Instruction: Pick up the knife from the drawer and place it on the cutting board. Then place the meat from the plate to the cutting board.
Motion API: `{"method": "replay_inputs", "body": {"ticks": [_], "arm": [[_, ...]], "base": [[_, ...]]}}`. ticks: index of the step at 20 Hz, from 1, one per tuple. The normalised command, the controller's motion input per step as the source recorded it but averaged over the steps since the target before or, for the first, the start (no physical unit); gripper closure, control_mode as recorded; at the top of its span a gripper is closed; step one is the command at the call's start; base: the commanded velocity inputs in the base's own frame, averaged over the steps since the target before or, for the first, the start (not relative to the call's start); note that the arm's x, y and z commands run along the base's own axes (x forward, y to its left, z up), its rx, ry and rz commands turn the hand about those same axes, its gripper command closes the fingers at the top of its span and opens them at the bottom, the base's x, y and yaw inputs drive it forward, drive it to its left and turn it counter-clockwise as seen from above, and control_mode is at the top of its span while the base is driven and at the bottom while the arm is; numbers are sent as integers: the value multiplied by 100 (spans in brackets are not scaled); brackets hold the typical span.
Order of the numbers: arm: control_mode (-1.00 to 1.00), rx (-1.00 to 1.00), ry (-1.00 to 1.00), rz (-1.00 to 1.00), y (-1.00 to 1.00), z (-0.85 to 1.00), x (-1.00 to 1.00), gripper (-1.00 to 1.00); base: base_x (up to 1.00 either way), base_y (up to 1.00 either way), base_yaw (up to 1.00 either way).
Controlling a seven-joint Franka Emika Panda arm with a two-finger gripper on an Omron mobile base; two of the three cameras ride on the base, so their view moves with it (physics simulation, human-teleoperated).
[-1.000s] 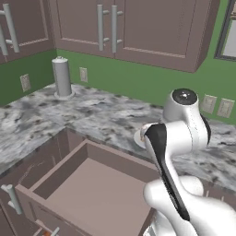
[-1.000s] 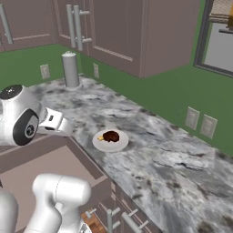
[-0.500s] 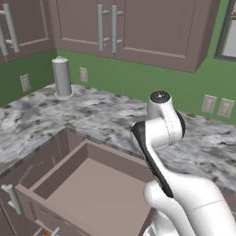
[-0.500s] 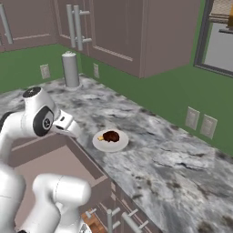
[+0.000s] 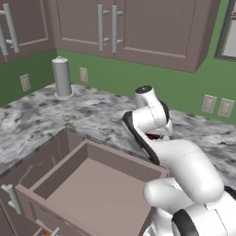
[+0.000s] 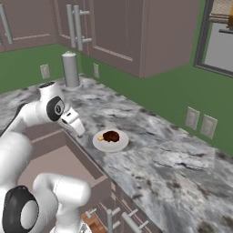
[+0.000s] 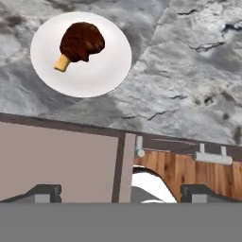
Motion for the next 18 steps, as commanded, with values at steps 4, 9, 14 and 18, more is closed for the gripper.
{"method": "replay_inputs", "body": {"ticks": [4,9,14,18], "arm": [[-100,0,10,-16,-10,-19,55,-100],[-100,0,0,-3,-24,-11,30,-100],[-100,3,0,0,-35,-22,30,-100],[-100,7,0,0,-40,-26,13,-100]], "base": [[0,0,0],[0,0,0],[0,0,0],[0,0,0]]}}
